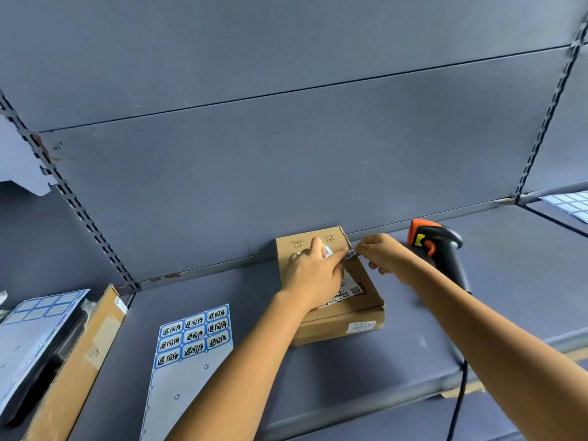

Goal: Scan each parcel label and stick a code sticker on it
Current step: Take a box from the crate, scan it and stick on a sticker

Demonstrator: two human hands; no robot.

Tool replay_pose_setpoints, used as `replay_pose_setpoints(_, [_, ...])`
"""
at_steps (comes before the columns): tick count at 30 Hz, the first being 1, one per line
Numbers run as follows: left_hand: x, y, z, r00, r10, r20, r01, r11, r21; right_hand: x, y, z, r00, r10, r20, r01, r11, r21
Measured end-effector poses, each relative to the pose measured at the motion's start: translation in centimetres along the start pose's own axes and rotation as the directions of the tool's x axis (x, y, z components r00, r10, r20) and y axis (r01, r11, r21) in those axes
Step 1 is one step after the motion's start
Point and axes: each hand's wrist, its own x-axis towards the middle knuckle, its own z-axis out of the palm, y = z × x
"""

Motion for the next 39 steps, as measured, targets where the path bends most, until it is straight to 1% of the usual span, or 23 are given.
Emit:
replay_pose_setpoints(3, [0.1,0.0,-0.1,1.000,0.005,0.027,-0.006,0.999,0.040,0.2,-0.1,0.0,1.000,-0.008,-0.020,0.007,0.998,-0.055])
replay_pose_setpoints(6, [0.3,0.1,-0.4,0.998,0.011,0.063,-0.015,0.997,0.072,0.0,-0.1,0.1,0.997,-0.049,-0.056,0.041,0.992,-0.122])
replay_pose_setpoints(8, [0.3,0.2,-0.6,0.997,0.019,0.078,-0.026,0.995,0.099,-0.2,0.1,0.1,0.996,-0.059,-0.070,0.049,0.989,-0.139])
replay_pose_setpoints(14, [0.2,0.4,-0.7,0.995,0.024,0.092,-0.039,0.987,0.158,0.0,1.0,0.6,0.995,-0.045,-0.093,0.042,0.998,-0.036])
replay_pose_setpoints(17, [0.3,0.6,-0.9,0.993,0.029,0.113,-0.048,0.983,0.177,-0.1,1.6,0.9,0.994,0.006,-0.113,-0.002,0.999,0.034])
replay_pose_setpoints(18, [0.4,0.6,-0.9,0.992,0.030,0.121,-0.052,0.982,0.183,-0.4,1.8,1.0,0.994,0.033,-0.106,-0.027,0.998,0.056])
replay_pose_setpoints(20, [0.4,0.6,-0.9,0.991,0.031,0.131,-0.056,0.980,0.192,-1.4,2.1,0.9,0.998,0.058,-0.028,-0.055,0.994,0.090])
replay_pose_setpoints(23, [0.5,0.7,-1.0,0.991,0.030,0.129,-0.056,0.977,0.205,-3.0,2.1,0.7,0.992,0.017,0.123,-0.029,0.994,0.101])
replay_pose_setpoints(25, [0.5,0.8,-0.8,0.991,0.038,0.130,-0.065,0.974,0.215,-3.4,1.9,0.7,0.986,0.005,0.169,-0.017,0.997,0.075])
replay_pose_setpoints(27, [0.3,0.7,-0.4,0.994,0.038,0.098,-0.056,0.980,0.190,-3.6,1.9,1.0,0.985,0.011,0.170,-0.017,0.999,0.037])
replay_pose_setpoints(30, [-0.1,0.4,0.1,1.000,-0.008,0.026,0.007,0.998,0.062,-4.1,1.9,1.5,0.989,0.018,0.148,-0.024,0.999,0.040])
replay_pose_setpoints(36, [-0.1,0.5,0.4,0.999,-0.036,-0.031,0.037,0.998,0.043,-5.5,2.2,2.1,0.992,0.020,0.128,-0.033,0.994,0.102])
replay_pose_setpoints(37, [-0.1,0.6,0.5,0.998,-0.048,-0.048,0.049,0.998,0.027,-5.7,2.2,2.2,0.991,0.023,0.130,-0.039,0.992,0.123])
replay_pose_setpoints(39, [-0.4,0.6,0.5,0.992,-0.080,-0.097,0.080,0.997,-0.010,-6.1,2.5,2.4,0.991,0.007,0.134,-0.036,0.976,0.217])
